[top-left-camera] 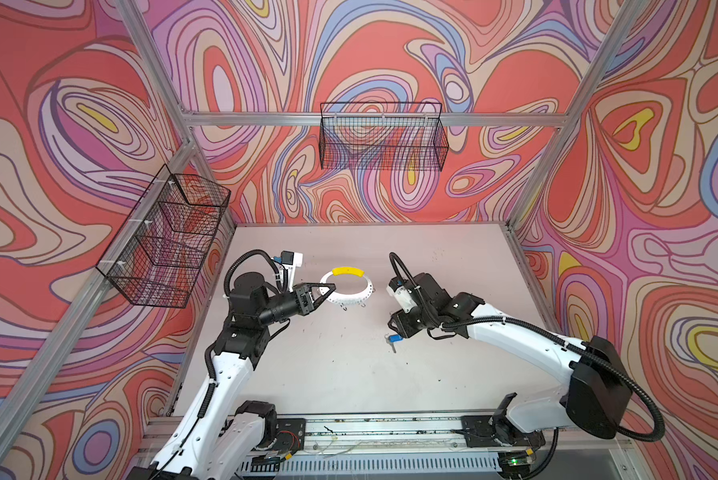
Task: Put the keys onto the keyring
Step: 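Lower the right gripper over the blue-tagged key while the left holds the ring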
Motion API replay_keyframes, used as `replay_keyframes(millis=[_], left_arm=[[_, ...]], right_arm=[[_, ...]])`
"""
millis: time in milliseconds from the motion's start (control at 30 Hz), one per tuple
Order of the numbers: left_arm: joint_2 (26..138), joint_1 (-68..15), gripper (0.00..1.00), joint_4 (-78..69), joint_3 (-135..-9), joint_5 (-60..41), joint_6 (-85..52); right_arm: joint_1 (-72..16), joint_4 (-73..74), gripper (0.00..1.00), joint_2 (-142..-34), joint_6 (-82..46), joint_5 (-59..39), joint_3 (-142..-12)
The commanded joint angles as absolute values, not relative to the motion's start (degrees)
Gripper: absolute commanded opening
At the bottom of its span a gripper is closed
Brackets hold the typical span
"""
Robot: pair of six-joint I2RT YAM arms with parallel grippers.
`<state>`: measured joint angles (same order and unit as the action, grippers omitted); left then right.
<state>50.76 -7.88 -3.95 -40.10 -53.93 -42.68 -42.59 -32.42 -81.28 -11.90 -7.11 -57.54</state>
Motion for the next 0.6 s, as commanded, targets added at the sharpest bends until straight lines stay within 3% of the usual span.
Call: replay_keyframes(millis=[0, 567], left_arm=[[50.2, -7.9, 0.0, -5.3, -40.5, -54.5, -43.0], [50.8, -7.9, 0.0, -2.4, -41.7, -51.8, -42.7]], right_arm=[[-44.5, -30.9, 0.42, -81.5, -13.4, -2.3, -55.3], [-49.7, -24.2, 0.29, -78.7, -18.0, 1.8, -46.3]])
